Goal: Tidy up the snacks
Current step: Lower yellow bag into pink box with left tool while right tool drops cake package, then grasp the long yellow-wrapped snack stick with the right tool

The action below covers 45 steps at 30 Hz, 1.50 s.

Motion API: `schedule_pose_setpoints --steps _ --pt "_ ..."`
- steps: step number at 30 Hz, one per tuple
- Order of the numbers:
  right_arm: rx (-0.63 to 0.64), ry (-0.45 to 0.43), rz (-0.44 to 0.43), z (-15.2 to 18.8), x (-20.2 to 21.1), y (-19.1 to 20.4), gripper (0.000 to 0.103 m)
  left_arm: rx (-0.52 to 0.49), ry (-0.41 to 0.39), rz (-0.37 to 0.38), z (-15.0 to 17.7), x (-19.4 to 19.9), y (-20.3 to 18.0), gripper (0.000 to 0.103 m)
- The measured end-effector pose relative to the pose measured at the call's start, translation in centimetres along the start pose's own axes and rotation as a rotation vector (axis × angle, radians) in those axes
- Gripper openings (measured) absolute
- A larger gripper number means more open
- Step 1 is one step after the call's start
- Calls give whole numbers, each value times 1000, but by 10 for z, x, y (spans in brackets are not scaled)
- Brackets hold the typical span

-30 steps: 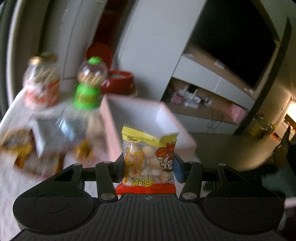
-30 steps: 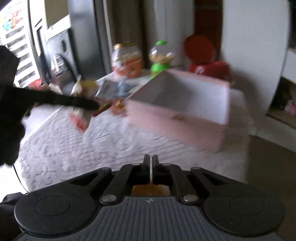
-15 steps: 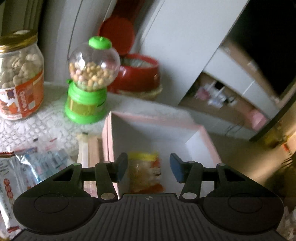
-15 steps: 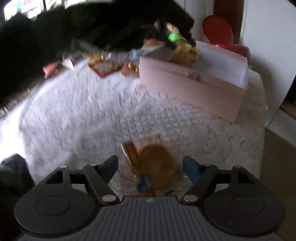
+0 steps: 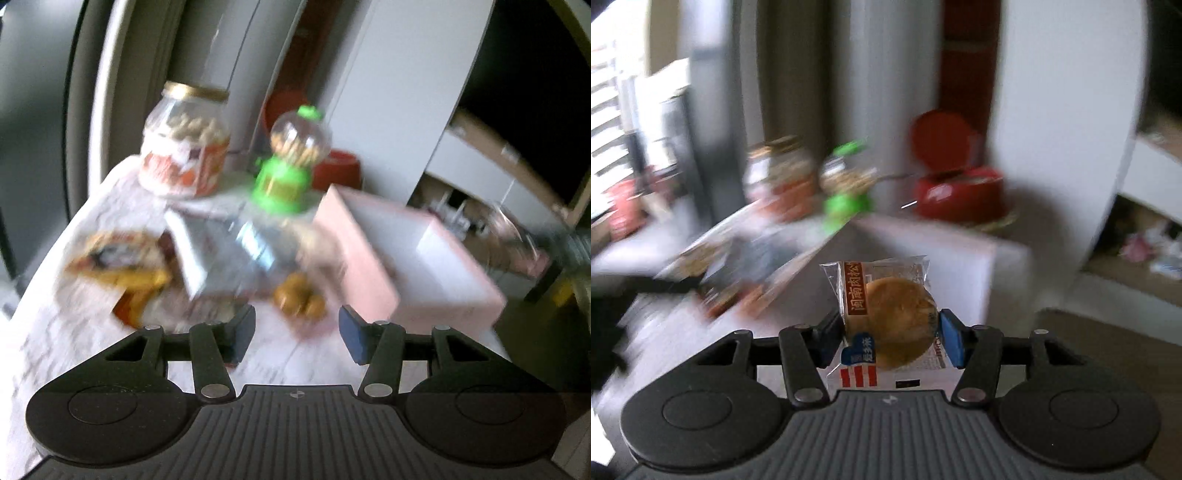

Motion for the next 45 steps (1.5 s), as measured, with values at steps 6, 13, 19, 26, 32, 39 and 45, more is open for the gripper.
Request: schedule_pose_setpoints --steps 6,13,19,26,32,39,45 --pt "-78 138 -122 -24 -44 25 59 -35 20 42 8 -7 5 55" --pt "-44 182 -171 -50 -57 72 59 0 90 126 -41 -65 -12 47" --pt "-26 223 -224 -87 -66 91 42 -37 132 44 -57 -107 -13 43" --pt "58 349 -132 -108 -144 135 40 -31 97 117 -47 -92 4 24" --pt "164 413 17 -94 -193 155 30 -38 57 29 -34 -49 37 20" --pt "170 418 -4 -70 -171 165 27 108 1 79 -9 3 78 19" --pt "144 452 -163 -35 -131 179 28 159 16 88 4 14 81 19"
Point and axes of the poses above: each gripper's, at about its wrist camera, not at the fingertips, and x roughly against the way its jaws point, y to its left, z to its underside, the point moved 4 cm from there along -x, roughly the way its jaws point, and after that the axes turned 7 degrees about y, right-handed, at the moved point
